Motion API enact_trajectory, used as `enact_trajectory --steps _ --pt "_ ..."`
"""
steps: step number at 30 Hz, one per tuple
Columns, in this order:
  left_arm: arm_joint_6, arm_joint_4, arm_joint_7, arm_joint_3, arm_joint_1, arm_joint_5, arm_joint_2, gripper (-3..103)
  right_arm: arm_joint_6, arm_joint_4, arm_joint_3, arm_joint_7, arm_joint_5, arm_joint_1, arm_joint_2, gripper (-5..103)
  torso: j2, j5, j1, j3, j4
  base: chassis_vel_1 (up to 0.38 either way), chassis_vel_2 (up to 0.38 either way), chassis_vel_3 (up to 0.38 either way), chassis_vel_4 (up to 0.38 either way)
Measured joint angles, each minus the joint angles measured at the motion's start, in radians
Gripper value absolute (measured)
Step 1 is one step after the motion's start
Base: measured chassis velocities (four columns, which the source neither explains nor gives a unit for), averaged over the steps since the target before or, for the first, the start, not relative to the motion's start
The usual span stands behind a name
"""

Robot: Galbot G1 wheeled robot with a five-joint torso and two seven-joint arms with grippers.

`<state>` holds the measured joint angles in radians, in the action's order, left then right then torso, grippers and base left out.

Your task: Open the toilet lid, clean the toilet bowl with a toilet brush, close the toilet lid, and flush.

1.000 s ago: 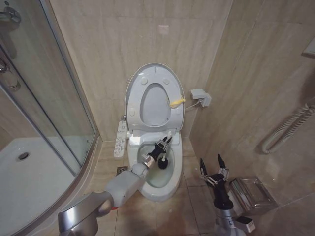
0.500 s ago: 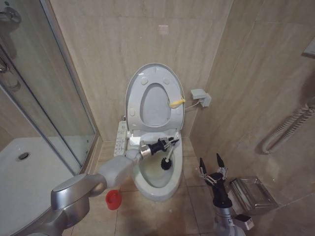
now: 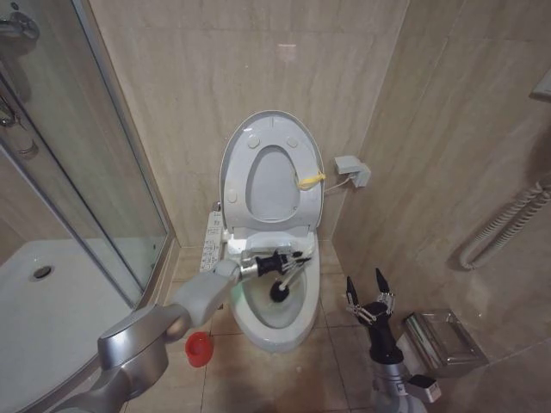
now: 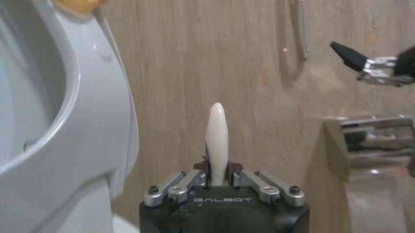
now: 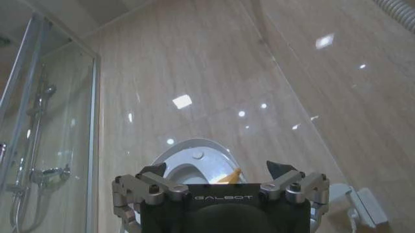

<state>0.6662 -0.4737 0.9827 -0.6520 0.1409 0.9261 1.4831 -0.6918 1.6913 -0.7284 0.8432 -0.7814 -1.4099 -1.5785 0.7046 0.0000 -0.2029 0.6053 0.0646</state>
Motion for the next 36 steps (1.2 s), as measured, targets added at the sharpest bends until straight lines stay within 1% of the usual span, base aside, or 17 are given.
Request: enact_trajectory --steps 2,5,6,7,9,10,15,16,18,20,22,26,29,32,33,35,36 --pt "0.018 0.035 -0.023 0.027 0.003 -0.034 0.022 19 0.000 0.006 0.004 0.003 0.002 -0.003 -0.006 100 0.000 0.0000 0.000 0.000 0.0003 0.000 0.000 0.000 0.000" --pt "0.029 0.063 -0.041 0.039 0.012 -0.060 0.026 19 -0.001 0.012 0.006 0.005 0.003 -0.006 -0.010 100 0.000 0.0001 0.000 0.000 -0.0002 0.000 0.000 0.000 0.000" --pt "0.039 0.081 -0.056 0.046 0.023 -0.085 0.025 19 -0.001 0.017 0.007 0.007 0.003 -0.011 -0.013 100 0.000 0.0000 0.000 0.000 -0.0012 0.000 0.000 0.000 0.000" --pt "0.039 0.081 -0.056 0.046 0.023 -0.085 0.025 19 -0.001 0.017 0.007 0.007 0.003 -0.011 -0.013 100 0.000 0.0000 0.000 0.000 -0.0012 0.000 0.000 0.000 0.000" --pt "0.050 0.078 -0.084 0.047 0.030 -0.101 0.022 19 -0.001 0.025 0.006 0.008 0.005 -0.016 -0.017 100 0.000 0.0001 0.000 0.000 -0.0014 0.000 0.000 0.000 0.000" --pt "0.055 0.071 -0.095 0.048 0.029 -0.105 0.024 19 -0.001 0.030 0.006 0.009 0.007 -0.019 -0.019 100 0.000 0.0001 0.000 0.000 -0.0011 0.000 0.000 0.000 0.000" --pt "0.074 0.041 -0.129 0.056 0.016 -0.106 0.041 19 -0.001 0.043 0.004 0.009 0.010 -0.029 -0.025 100 0.000 0.0002 0.000 0.000 -0.0007 0.000 0.000 0.000 0.000" --pt "0.088 0.027 -0.147 0.066 0.010 -0.104 0.059 19 -0.001 0.049 0.001 0.009 0.010 -0.035 -0.027 100 0.000 0.0001 0.000 0.000 0.0001 0.000 0.000 0.000 0.000" --pt "0.103 0.034 -0.166 0.080 0.009 -0.104 0.084 19 -0.001 0.056 -0.003 0.010 0.011 -0.043 -0.028 100 0.000 0.0001 0.000 0.000 0.0002 0.000 0.000 0.000 0.000" --pt "0.107 0.051 -0.178 0.083 0.014 -0.113 0.091 19 -0.001 0.061 -0.004 0.010 0.011 -0.048 -0.028 100 0.000 0.0001 0.000 0.000 0.0004 0.000 0.000 0.000 0.000" --pt "0.108 0.073 -0.198 0.082 0.034 -0.132 0.086 19 -0.002 0.069 -0.008 0.011 0.009 -0.055 -0.027 100 0.000 0.0001 0.000 0.000 -0.0005 0.000 0.000 0.000 0.000" --pt "0.106 0.081 -0.225 0.076 0.059 -0.139 0.064 19 -0.002 0.070 -0.013 0.012 0.007 -0.057 -0.024 100 0.000 0.0001 0.000 0.000 -0.0015 0.000 0.000 0.000 0.000" --pt "0.107 0.073 -0.241 0.074 0.063 -0.139 0.057 19 -0.002 0.070 -0.014 0.013 0.007 -0.057 -0.024 100 0.000 0.0000 0.000 0.000 -0.0015 0.000 0.000 0.000 0.000" --pt "0.129 0.033 -0.279 0.085 0.055 -0.136 0.072 19 -0.002 0.070 -0.009 0.013 0.012 -0.055 -0.028 100 0.000 0.0001 0.000 0.000 -0.0007 0.000 0.000 0.000 0.000" --pt "0.129 0.033 -0.279 0.085 0.055 -0.136 0.072 19 -0.002 0.070 -0.009 0.013 0.012 -0.055 -0.028 100 0.000 0.0001 0.000 0.000 -0.0007 0.000 0.000 0.000 0.000" --pt "0.143 0.023 -0.290 0.097 0.052 -0.128 0.098 19 -0.002 0.070 -0.005 0.013 0.016 -0.053 -0.030 100 0.000 0.0001 0.000 0.000 0.0003 0.000 0.000 0.000 0.000" --pt "0.144 0.026 -0.292 0.099 0.052 -0.124 0.108 19 -0.002 0.069 -0.005 0.013 0.017 -0.053 -0.030 100 0.000 0.0001 0.000 0.000 0.0003 0.000 0.000 0.000 0.000"
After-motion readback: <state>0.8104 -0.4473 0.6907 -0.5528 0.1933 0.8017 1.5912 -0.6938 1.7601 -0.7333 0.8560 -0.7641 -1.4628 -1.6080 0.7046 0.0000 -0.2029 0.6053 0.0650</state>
